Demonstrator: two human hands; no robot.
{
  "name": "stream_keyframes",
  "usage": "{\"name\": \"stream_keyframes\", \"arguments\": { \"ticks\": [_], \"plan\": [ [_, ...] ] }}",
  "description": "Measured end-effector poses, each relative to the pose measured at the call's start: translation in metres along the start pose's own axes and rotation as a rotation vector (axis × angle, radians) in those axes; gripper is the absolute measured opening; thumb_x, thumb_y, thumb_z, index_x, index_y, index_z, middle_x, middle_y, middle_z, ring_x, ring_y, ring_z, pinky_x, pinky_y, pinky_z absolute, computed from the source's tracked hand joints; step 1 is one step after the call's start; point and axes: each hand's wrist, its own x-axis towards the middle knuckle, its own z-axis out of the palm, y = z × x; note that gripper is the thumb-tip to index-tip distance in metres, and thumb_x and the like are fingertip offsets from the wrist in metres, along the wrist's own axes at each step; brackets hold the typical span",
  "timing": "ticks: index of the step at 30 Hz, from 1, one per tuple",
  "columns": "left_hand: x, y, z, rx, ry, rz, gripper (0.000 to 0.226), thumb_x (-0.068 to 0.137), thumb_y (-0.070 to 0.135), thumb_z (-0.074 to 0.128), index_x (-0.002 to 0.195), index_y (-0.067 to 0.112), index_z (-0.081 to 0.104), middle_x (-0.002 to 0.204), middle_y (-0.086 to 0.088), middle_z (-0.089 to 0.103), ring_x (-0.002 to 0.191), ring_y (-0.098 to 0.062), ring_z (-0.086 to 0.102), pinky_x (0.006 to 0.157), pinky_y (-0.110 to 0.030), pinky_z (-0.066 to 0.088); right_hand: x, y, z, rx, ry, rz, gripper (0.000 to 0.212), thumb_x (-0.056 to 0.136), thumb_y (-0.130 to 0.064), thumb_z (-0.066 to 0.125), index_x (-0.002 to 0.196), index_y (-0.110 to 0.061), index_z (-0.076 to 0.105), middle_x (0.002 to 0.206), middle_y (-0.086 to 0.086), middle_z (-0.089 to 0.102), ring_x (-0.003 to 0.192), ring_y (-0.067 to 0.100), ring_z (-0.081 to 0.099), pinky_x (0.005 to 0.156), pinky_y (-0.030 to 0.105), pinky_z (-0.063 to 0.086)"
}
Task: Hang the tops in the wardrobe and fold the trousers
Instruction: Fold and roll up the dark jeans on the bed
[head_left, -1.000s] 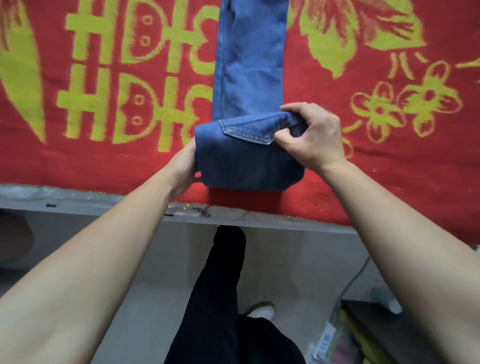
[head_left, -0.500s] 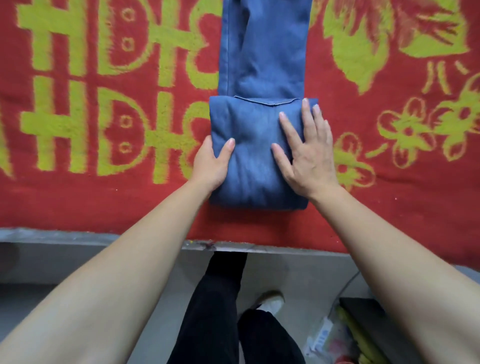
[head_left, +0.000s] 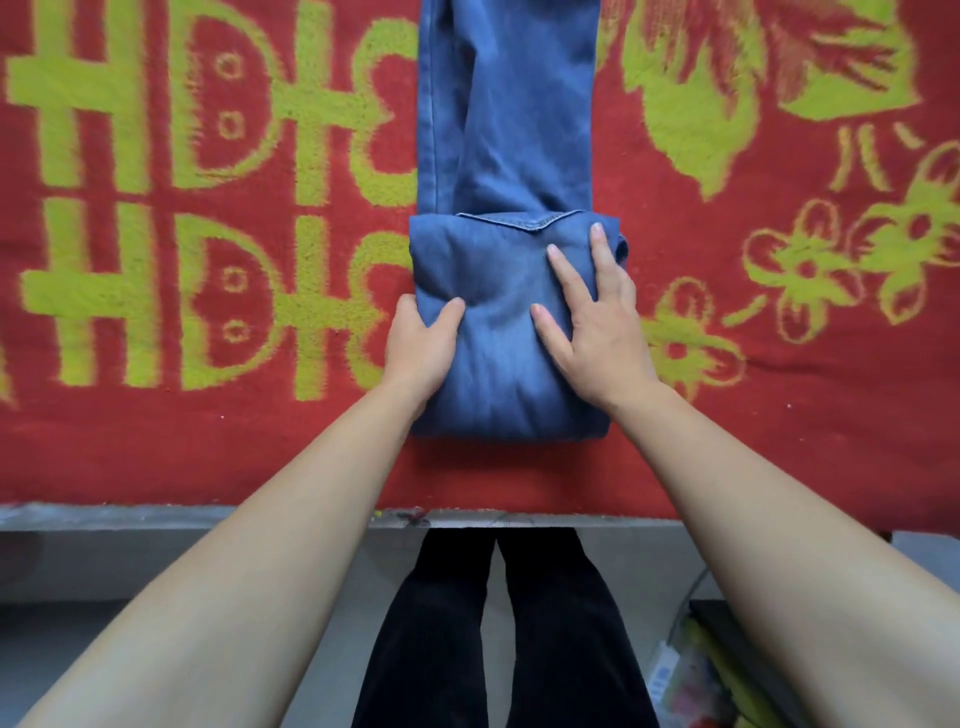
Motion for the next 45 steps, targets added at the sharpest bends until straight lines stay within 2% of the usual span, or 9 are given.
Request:
{"name": "stream_keyframes", "arguments": {
  "ticks": [5,10,17,24,26,30,37,41,45],
  "plan": [
    [-0.032,0.005,-0.003,0.101,0.122,0.357,0.041,0.091,0.052,0.052,0.095,0.012,0.051,0.083,-0.001,0.065,0.083,-0.027,0.062,0.080,-0.043,0.049,-0.026,-0.005,0.000,0.086,0.309,0.017,0.048,0.096,-0.028,0.061,0.140,-0.012,0.052,0.155,0.026,0.029,0.134,0.042,0.040,0.116,0.042,0.030],
    [0.013,0.011,-0.005,0.226,0.036,0.032,0.055,0.070,0.064,0.057,0.100,0.018,0.055,0.102,-0.001,0.067,0.099,-0.026,0.063,0.092,-0.045,0.049,-0.001,0.003,0.002,0.067,0.073,0.021,0.055,0.097,-0.046,0.054,0.147,-0.024,0.047,0.163,0.012,0.021,0.132,0.037,0.038,0.114,0.044,0.030],
    [0.058,0.094,0.006,0.115,0.146,0.090,0.063,0.080,0.074,0.054,0.110,0.019,0.061,0.111,0.004,0.064,0.105,-0.016,0.059,0.094,-0.032,0.045,0.023,0.001,-0.009,0.060,0.233,0.244,0.062,0.097,-0.056,0.047,0.152,-0.030,0.038,0.162,0.020,0.015,0.143,0.037,0.027,0.117,0.049,0.022],
    [0.088,0.103,0.025,0.557,0.269,0.102,0.035,0.095,0.039,0.054,0.071,0.015,0.046,0.089,-0.009,0.060,0.088,-0.031,0.055,0.068,-0.031,0.034,0.084,0.004,-0.013,0.148,-0.023,0.178,0.053,0.098,-0.055,0.047,0.145,-0.031,0.049,0.155,0.010,0.038,0.141,0.030,0.033,0.115,0.044,0.030],
    [0.094,0.098,0.024,0.479,0.303,0.057,0.018,0.092,0.036,0.058,0.089,0.019,0.057,0.104,-0.007,0.065,0.097,-0.029,0.057,0.078,-0.033,0.041,0.094,0.008,-0.013,0.174,-0.141,0.240,0.049,0.096,-0.059,0.049,0.138,-0.034,0.056,0.147,0.003,0.045,0.137,0.025,0.035,0.113,0.042,0.031],
    [0.106,0.109,0.026,0.324,0.363,-0.020,0.042,0.085,0.035,0.054,0.119,0.011,0.050,0.126,-0.009,0.056,0.119,-0.032,0.053,0.099,-0.040,0.041,0.122,0.015,-0.025,0.305,-0.168,0.314,0.051,0.089,-0.059,0.059,0.132,-0.033,0.054,0.127,0.004,0.054,0.123,0.026,0.047,0.106,0.038,0.036],
    [0.174,0.164,0.015,0.336,0.191,0.159,0.082,0.051,0.083,0.057,0.104,0.021,0.066,0.109,0.002,0.068,0.109,-0.023,0.062,0.093,-0.045,0.051,0.221,0.008,-0.041,0.767,-0.052,0.465,0.046,0.080,-0.043,0.076,0.115,-0.015,0.068,0.107,-0.002,0.074,0.096,0.009,0.069,0.095,0.037,0.054],
    [0.193,0.198,0.022,-0.096,-0.026,0.209,0.039,0.080,0.046,0.074,0.095,0.011,0.070,0.084,0.000,0.075,0.078,-0.016,0.073,0.072,-0.036,0.061,0.264,0.006,-0.062,1.145,-0.122,0.522,0.025,0.088,-0.030,0.075,0.103,-0.009,0.073,0.096,0.006,0.077,0.076,0.014,0.074,0.060,0.025,0.057],
    [0.209,0.193,0.027,-0.331,-0.091,0.250,0.016,0.097,0.022,0.060,0.087,0.010,0.065,0.078,-0.003,0.074,0.075,-0.017,0.072,0.066,-0.031,0.058,0.290,0.008,-0.057,1.347,-0.278,0.559,0.019,0.099,-0.028,0.060,0.105,-0.012,0.068,0.086,0.003,0.076,0.075,0.016,0.074,0.060,0.028,0.058]
  ]
}}
